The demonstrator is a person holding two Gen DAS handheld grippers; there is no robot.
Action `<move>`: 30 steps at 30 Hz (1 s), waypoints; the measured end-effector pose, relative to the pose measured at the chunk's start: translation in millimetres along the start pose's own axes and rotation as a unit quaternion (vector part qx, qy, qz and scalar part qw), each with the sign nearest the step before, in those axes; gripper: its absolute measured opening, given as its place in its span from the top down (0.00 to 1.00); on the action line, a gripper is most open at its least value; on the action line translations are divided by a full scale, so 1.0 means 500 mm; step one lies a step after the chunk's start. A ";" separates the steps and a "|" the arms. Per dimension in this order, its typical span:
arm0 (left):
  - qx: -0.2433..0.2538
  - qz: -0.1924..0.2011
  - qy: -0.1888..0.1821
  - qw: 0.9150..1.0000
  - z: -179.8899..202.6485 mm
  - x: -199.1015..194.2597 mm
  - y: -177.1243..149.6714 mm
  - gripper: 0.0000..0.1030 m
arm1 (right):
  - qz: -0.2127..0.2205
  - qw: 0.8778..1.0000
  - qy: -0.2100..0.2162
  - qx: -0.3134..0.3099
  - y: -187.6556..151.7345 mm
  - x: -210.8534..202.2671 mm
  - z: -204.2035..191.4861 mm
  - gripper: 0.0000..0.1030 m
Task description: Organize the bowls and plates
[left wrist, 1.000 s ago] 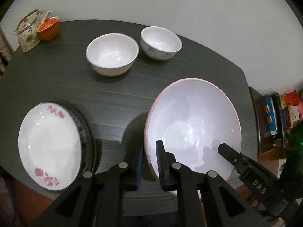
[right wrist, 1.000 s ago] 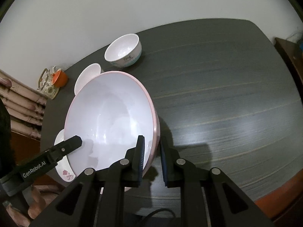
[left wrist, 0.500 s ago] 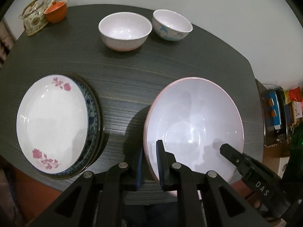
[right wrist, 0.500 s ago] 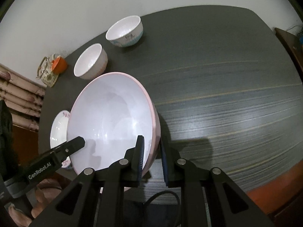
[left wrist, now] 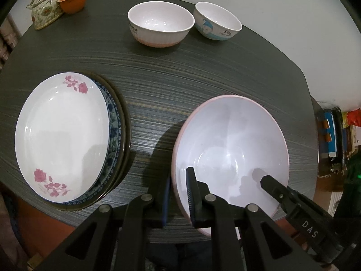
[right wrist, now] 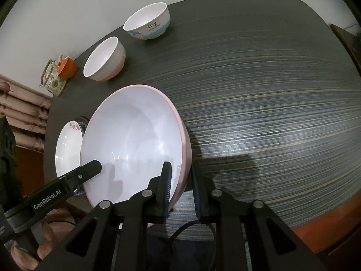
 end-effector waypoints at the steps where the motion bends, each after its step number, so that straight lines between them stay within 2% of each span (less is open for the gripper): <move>1: 0.001 0.000 0.000 1.000 0.000 0.001 0.001 0.87 | -0.003 1.000 0.001 0.002 0.000 0.002 0.001 0.83; 30: 0.000 0.013 0.009 1.000 -0.012 0.010 0.013 0.87 | -0.004 1.000 -0.001 -0.002 -0.003 0.011 -0.008 0.81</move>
Point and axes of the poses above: each gripper's, at about its wrist camera, not at the fingertips, and x roughly the way its jaws point, z to its right, y to its top, the point moved 4 cm from there along x, roughly the way its jaws point, and after that the axes turned 15 degrees about -y, right-handed, at the moved point
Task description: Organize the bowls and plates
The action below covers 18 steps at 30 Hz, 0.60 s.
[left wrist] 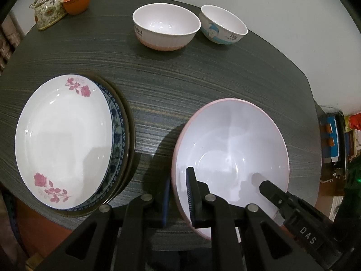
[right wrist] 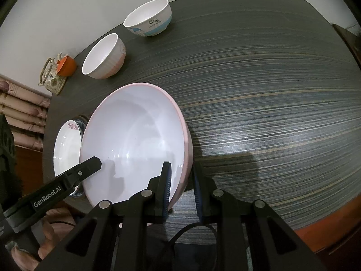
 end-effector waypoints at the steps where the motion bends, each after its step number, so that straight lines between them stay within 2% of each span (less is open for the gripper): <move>1: 0.000 0.000 0.000 1.000 0.000 0.000 0.002 0.87 | 0.000 1.000 0.000 -0.001 0.000 0.001 0.000 0.81; 8: -0.002 -0.004 -0.002 1.000 -0.005 0.002 0.001 0.87 | -0.006 1.000 0.005 0.000 0.000 0.002 0.000 0.80; 11: -0.004 -0.004 -0.006 1.000 -0.006 0.004 0.003 0.87 | -0.010 1.000 0.013 0.002 0.001 0.003 -0.002 0.74; 18: -0.007 -0.005 -0.008 1.000 -0.005 0.007 0.003 0.87 | -0.009 1.000 0.009 -0.001 0.001 0.004 -0.006 0.71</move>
Point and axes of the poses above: each gripper's, at about its wrist camera, not at the fingertips, and x roughly the way its jaws point, z to its right, y to its top, the point moved 4 cm from there along x, roughly the way its jaws point, and after that the axes turned 15 degrees about -y, right-handed, at the moved point
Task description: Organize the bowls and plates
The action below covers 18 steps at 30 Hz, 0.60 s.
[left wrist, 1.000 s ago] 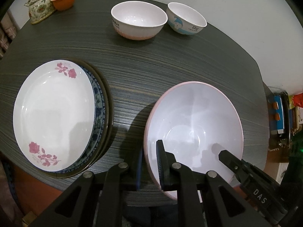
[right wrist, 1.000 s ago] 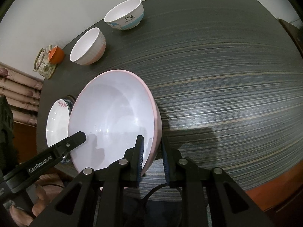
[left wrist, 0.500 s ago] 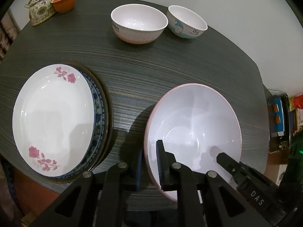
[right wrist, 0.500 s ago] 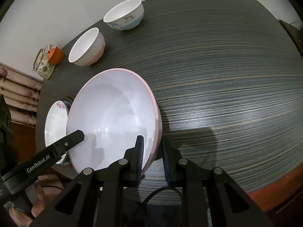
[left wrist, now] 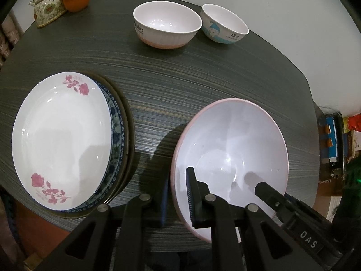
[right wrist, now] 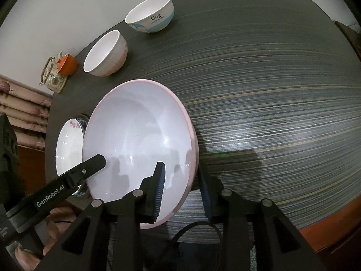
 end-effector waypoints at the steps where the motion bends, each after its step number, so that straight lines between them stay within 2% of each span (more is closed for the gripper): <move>1: 0.000 0.000 0.000 1.000 0.000 0.001 0.001 0.87 | -0.001 1.000 0.001 0.001 0.000 0.000 0.000 0.71; 5: 0.001 -0.002 -0.004 1.000 0.000 0.000 0.000 0.85 | -0.001 1.000 0.002 0.006 -0.002 0.000 0.002 0.68; 18: -0.012 0.005 -0.002 1.000 -0.014 -0.014 0.002 0.84 | 0.016 1.000 0.000 0.005 0.006 -0.015 -0.001 0.64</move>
Point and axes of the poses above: each gripper's, at about its wrist camera, not at the fingertips, and x roughly the way its jaws point, z to its right, y to its top, the point moved 4 cm from there along x, roughly the way its jaws point, and after that the axes turned 15 degrees about -y, right-handed, at the moved point
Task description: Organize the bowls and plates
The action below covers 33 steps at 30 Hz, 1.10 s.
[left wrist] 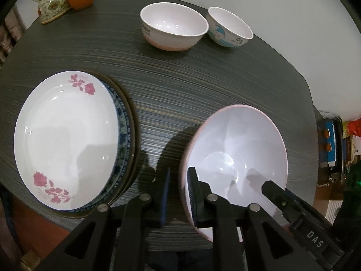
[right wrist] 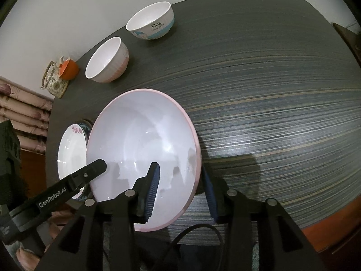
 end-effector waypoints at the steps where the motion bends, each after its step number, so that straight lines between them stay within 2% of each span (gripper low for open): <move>1: -0.002 0.001 0.000 1.000 -0.002 -0.002 0.001 0.84 | 0.003 1.000 -0.003 -0.001 0.001 -0.002 0.001 0.64; 10: 0.005 0.002 -0.019 1.000 0.010 -0.020 0.007 0.84 | 0.031 0.999 -0.017 -0.003 0.021 -0.023 0.008 0.63; 17: 0.014 0.018 -0.026 0.999 0.017 -0.044 0.028 0.84 | 0.051 0.998 -0.020 -0.026 0.045 -0.044 -0.005 0.63; 24: 0.010 0.043 -0.015 0.999 -0.007 -0.075 0.055 0.84 | 0.082 0.995 -0.005 -0.051 0.082 -0.069 -0.024 0.63; 27: 0.004 0.053 0.001 0.999 -0.030 -0.084 0.075 0.83 | 0.092 0.994 0.000 -0.059 0.110 -0.076 -0.030 0.63; 33: -0.009 0.067 0.027 0.997 -0.072 -0.100 0.126 0.82 | 0.089 0.993 -0.002 -0.081 0.157 -0.074 -0.055 0.63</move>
Point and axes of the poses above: each gripper's, at about its wrist camera, not at the fingertips, and x roughly the way its jaws point, z to its right, y to its top, the point moved 4 cm from there along x, roughly the way its jaws point, and after that the axes turned 15 degrees about -y, right-handed, at the moved point
